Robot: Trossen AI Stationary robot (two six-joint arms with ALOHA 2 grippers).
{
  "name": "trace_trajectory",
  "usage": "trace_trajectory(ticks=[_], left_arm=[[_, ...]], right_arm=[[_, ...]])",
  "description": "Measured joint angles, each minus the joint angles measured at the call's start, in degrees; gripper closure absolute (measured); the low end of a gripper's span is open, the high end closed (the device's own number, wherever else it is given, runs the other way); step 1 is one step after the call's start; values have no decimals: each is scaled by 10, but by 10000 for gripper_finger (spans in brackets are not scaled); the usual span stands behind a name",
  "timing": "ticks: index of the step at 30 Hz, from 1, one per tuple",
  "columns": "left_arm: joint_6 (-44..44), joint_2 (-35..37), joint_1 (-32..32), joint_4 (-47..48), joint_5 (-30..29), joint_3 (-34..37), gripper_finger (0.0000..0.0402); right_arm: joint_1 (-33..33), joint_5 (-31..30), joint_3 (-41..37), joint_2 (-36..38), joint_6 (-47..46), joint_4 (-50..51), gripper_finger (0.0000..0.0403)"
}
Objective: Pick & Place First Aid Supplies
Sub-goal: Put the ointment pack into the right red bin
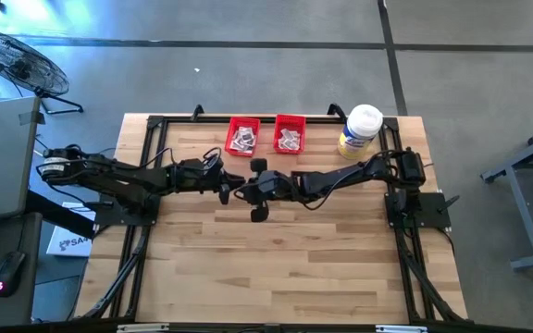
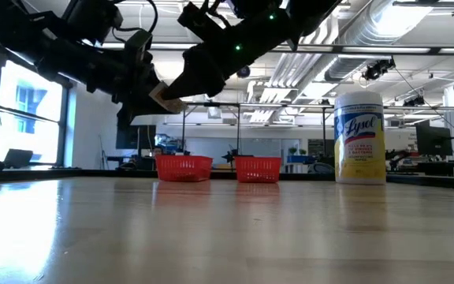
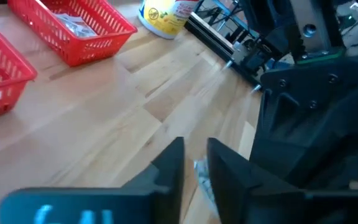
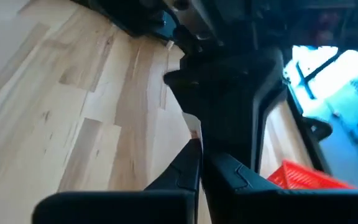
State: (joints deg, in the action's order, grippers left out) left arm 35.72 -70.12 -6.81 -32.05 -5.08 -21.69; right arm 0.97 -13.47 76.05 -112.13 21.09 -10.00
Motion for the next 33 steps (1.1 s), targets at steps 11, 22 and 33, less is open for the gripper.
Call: trace_trajectory(ticks=[11,22,33], left_arm=[[-46,160,-105,250,-48,0,248],[-44,180,-104,328,-90,1,248],[-70,182,-104,318,-57,1,248]], right_arm=[[-92,-64,1,105,-315,167,401],[-248,-42,-1,38,-455,259,401],[-290,-10,0,13,-442,279,358]])
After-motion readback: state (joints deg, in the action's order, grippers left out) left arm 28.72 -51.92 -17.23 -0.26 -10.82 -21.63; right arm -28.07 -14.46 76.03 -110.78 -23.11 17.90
